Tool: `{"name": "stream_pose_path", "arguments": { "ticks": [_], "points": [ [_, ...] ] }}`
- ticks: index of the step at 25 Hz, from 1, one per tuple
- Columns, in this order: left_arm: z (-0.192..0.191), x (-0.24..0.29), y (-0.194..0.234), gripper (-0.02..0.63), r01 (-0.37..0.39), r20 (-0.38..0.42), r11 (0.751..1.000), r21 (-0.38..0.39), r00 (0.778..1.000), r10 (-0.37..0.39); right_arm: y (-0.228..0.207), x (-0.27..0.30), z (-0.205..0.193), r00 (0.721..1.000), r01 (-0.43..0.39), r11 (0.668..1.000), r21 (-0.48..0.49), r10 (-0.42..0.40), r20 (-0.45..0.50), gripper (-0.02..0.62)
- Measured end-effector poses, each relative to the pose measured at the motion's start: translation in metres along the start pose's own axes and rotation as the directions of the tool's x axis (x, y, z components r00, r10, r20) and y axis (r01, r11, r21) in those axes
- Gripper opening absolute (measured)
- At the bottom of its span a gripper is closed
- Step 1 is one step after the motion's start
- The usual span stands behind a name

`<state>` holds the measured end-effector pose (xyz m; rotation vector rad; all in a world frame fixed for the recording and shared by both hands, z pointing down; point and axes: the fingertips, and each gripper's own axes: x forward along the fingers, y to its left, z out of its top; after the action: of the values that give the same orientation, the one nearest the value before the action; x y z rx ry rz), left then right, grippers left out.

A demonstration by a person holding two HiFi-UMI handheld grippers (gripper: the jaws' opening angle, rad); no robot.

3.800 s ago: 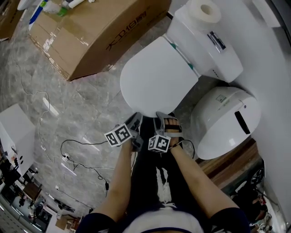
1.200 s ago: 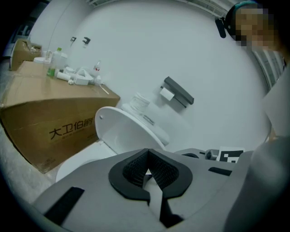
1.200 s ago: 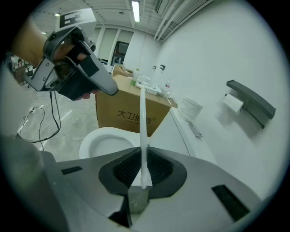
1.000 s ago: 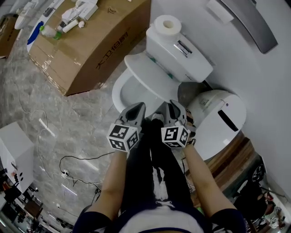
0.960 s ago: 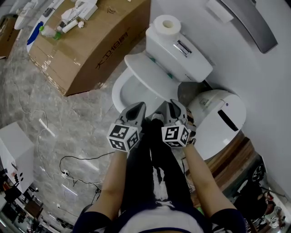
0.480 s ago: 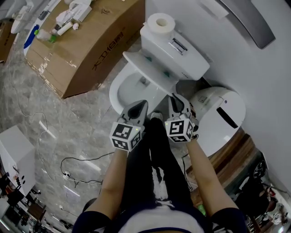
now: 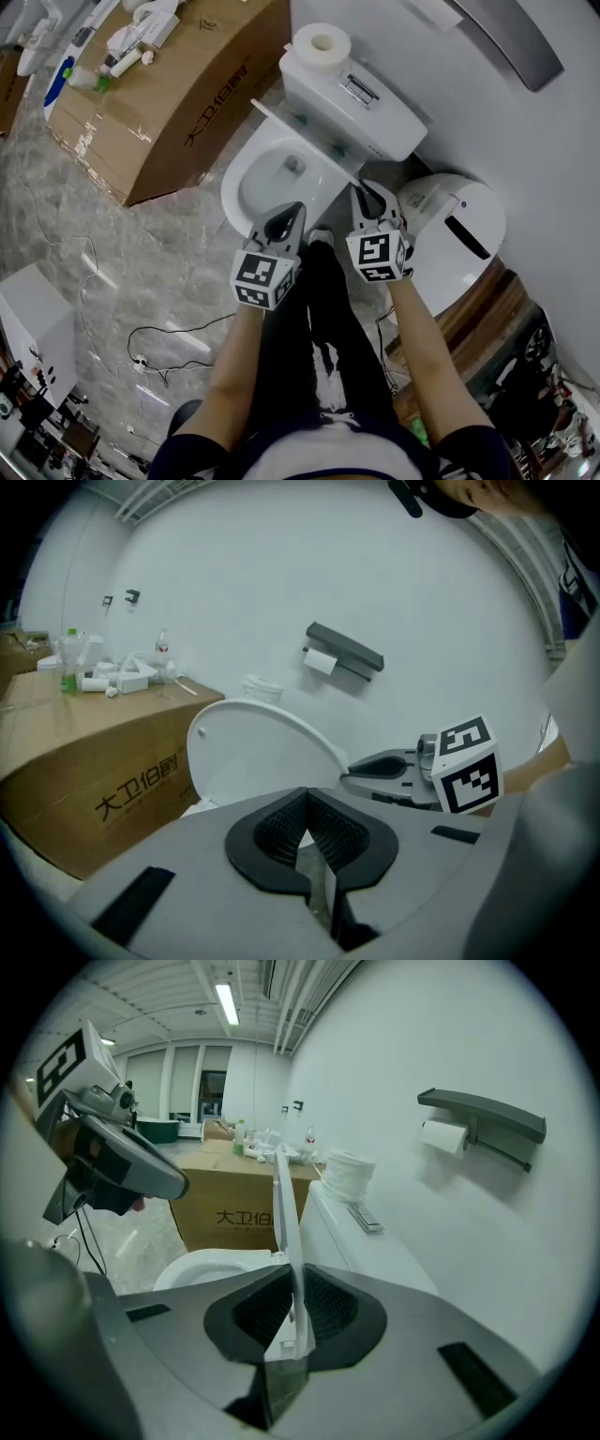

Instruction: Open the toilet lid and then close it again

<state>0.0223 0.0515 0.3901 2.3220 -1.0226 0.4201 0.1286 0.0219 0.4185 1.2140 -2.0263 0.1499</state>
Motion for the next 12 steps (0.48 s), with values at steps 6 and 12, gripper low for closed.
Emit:
{"name": "stream_pose_path", "arguments": {
  "ticks": [6, 12],
  "points": [
    [0.0, 0.004, 0.0, 0.006, 0.002, -0.008, 1.0, 0.005, 1.0, -0.002, -0.014, 0.004, 0.001, 1.0, 0.004, 0.999, 0.046, -0.005, 0.029, 0.037],
    [0.001, 0.01, -0.003, 0.006, 0.01, -0.014, 1.0, 0.013, 1.0, -0.01, -0.034, 0.01, -0.001, 0.999, 0.025, 0.992, 0.121, -0.029, 0.03, 0.037]
  ]
}}
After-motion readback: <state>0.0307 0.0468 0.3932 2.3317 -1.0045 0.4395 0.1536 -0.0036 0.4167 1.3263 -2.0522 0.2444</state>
